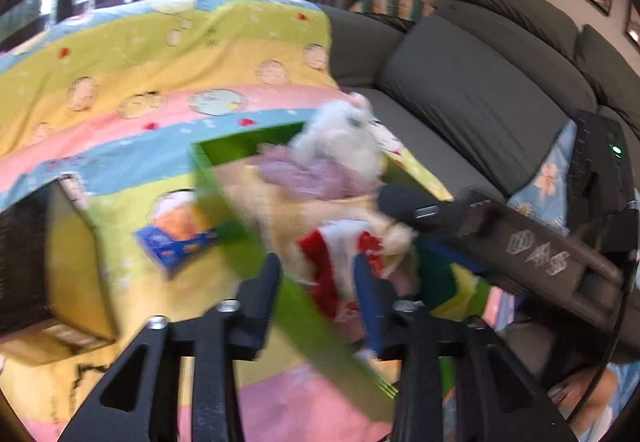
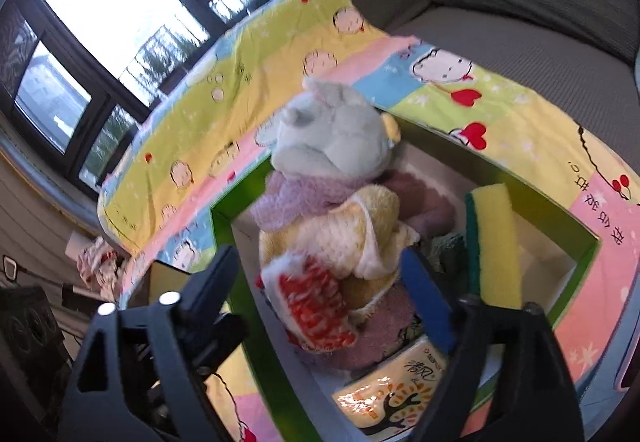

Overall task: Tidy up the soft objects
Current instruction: 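Open the right gripper to drop the knit item in the box, then move the right gripper to the blue tissue pack and grasp it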

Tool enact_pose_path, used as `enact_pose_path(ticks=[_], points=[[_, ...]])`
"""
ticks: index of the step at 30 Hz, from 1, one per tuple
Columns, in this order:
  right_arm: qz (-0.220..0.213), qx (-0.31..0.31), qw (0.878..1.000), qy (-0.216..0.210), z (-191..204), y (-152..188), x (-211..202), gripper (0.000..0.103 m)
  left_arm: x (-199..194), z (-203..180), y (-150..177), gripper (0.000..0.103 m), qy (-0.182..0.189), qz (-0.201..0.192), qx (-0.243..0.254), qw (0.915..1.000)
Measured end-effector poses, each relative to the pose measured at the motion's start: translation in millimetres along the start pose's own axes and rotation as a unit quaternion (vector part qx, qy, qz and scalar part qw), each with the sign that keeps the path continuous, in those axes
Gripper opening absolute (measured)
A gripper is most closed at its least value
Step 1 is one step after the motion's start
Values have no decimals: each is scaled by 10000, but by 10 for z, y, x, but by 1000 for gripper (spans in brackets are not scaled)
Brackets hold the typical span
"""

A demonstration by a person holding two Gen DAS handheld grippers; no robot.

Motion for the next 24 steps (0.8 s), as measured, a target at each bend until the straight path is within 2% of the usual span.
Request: enact_pose_path(ticks=[2,4,7,10,13,18,20,22,24], points=[[-45,44,9998,-214,68,-5,-59,89,-107,202,47,67,-279,-48,-83,9996],[-7,82,9988,-480,176,21,-71,91,-191,405,132,67,-568,-64,-96,9983],[170,96,9982,-574,361,142,14,93,-210,697,298,67,-845,48,-286,9960],[257,-53,9988,-422,515,253,148,94,-159,833,413,67,-806,164,-496,9954],[275,-301,9991,-144,619,352,331,94,-114,874,472,67,-860,187,-480,9950],[-141,-739,9951,636,551,298,517,94,-4,863,444,67,-844,163,-476,9952],[-263,-730,9937,811,458,222,565,93,78,863,429,67,-850,215,-478,9950],[-118,-435,9963,738,334,179,645,93,163,864,398,67,-919,228,-411,9947],[-152,-314,9965,759,261,126,651,93,244,887,379,67,-991,259,-369,9941]])
Point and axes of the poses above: each gripper's, at about its wrist camera, not at the fingertips, and x roughly the way its jaws point, z to its left, y to its underside, the point moved 9 cm from there along x, roughly the way its jaws point, and after that the axes turned 6 degrees about x, right-handed, at the moved point
